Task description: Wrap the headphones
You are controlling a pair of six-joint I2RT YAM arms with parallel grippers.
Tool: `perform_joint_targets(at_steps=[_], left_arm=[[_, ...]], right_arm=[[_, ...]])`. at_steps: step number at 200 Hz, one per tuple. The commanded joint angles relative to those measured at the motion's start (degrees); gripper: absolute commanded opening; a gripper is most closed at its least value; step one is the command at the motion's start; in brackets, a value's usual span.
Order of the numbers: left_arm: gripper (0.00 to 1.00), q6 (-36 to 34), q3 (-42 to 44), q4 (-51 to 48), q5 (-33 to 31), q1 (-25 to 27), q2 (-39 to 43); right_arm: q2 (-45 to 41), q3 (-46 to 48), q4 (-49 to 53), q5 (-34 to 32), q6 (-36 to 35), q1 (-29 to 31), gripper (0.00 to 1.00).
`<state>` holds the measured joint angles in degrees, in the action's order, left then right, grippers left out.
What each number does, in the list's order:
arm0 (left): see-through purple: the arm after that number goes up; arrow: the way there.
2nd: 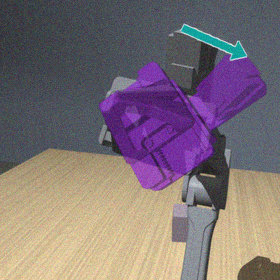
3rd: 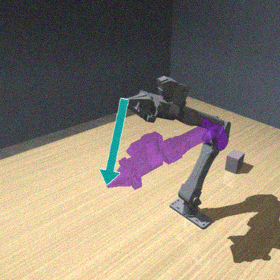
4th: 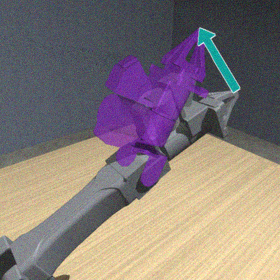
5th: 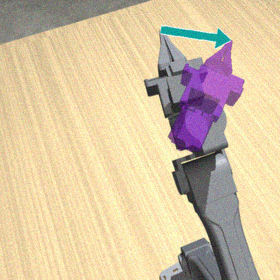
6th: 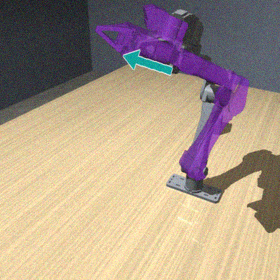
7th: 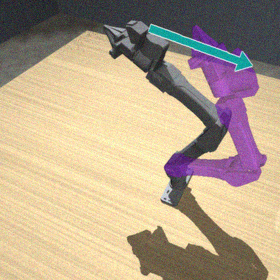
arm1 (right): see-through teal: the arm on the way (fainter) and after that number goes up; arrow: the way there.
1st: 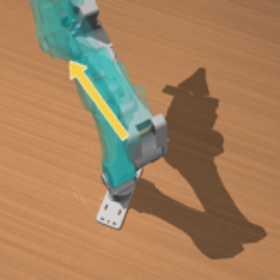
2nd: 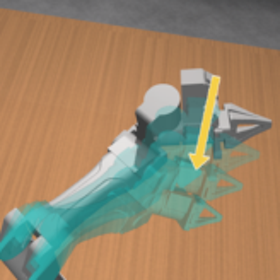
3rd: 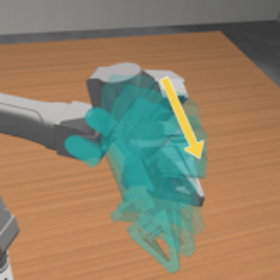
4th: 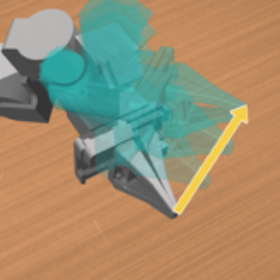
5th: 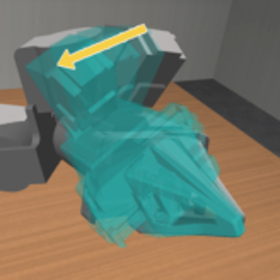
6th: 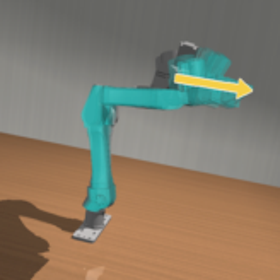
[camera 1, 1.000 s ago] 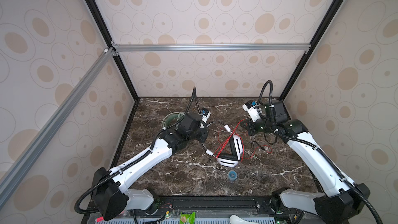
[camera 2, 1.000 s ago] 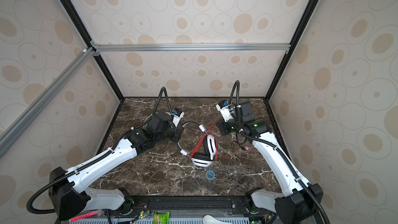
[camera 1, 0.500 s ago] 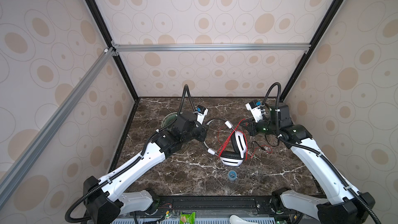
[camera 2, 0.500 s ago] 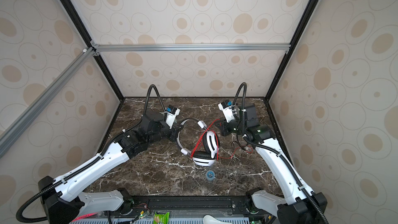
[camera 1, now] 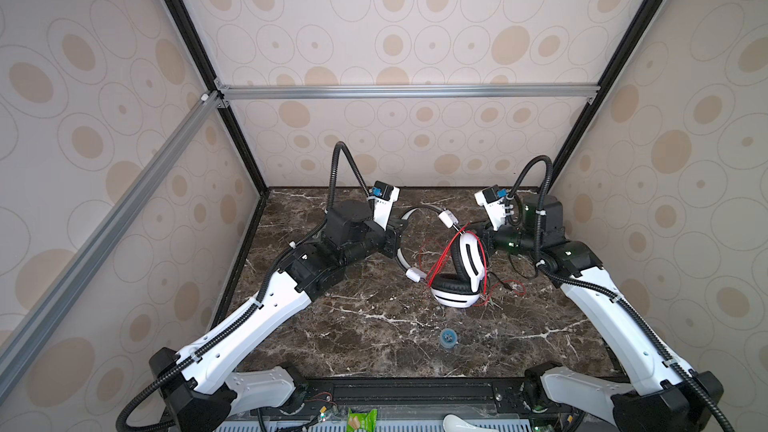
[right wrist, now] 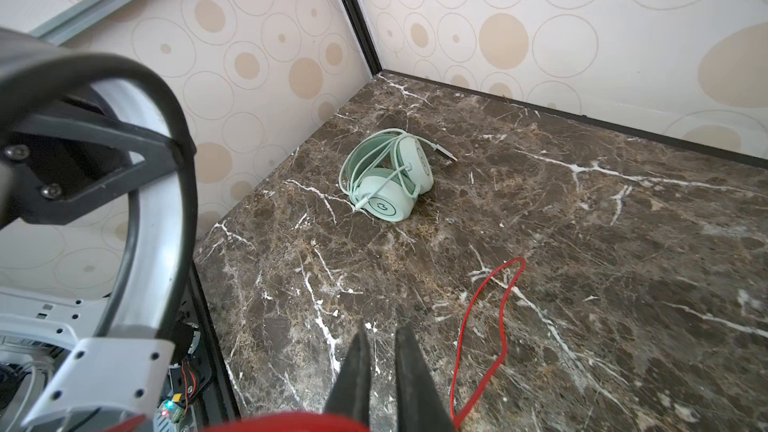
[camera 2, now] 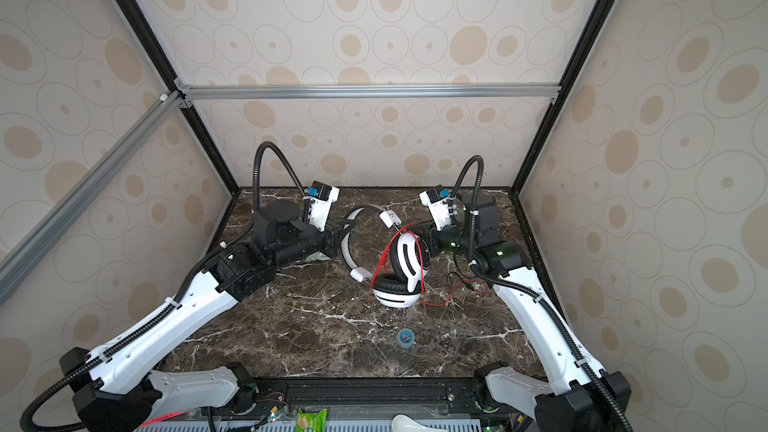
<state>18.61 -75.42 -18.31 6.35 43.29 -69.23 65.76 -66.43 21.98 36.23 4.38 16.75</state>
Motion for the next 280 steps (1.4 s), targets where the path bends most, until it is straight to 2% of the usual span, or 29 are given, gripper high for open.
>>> perform_joint_targets(at_steps=[1,59,134,207,280], left_arm=[[0.0,2.79,-4.71,6.77,2.95,0.47,0.33],[0.0,4.21,-8.53,9.23,3.45,0.51,-0.15],[0.0,5.53,-16.06,10.65,2.58,1.27,-2.75],[0.0,8.66,-13.94,15.19,1.59,1.36,-1.61],[0.0,9.69,-13.57,15.9,-0.38,1.4,-1.32]], right_arm=[[-1.03,0.64,-3.61,3.16,0.61,-0.15,0.19],[-2.54,2.59,-7.9,7.02,2.09,-0.15,0.29],[-3.19,9.72,-22.74,11.93,8.91,-0.18,0.41],[3.75,11.72,-42.19,14.62,21.35,-0.19,0.47],[9.77,11.24,-52.65,16.25,27.79,0.03,0.52]])
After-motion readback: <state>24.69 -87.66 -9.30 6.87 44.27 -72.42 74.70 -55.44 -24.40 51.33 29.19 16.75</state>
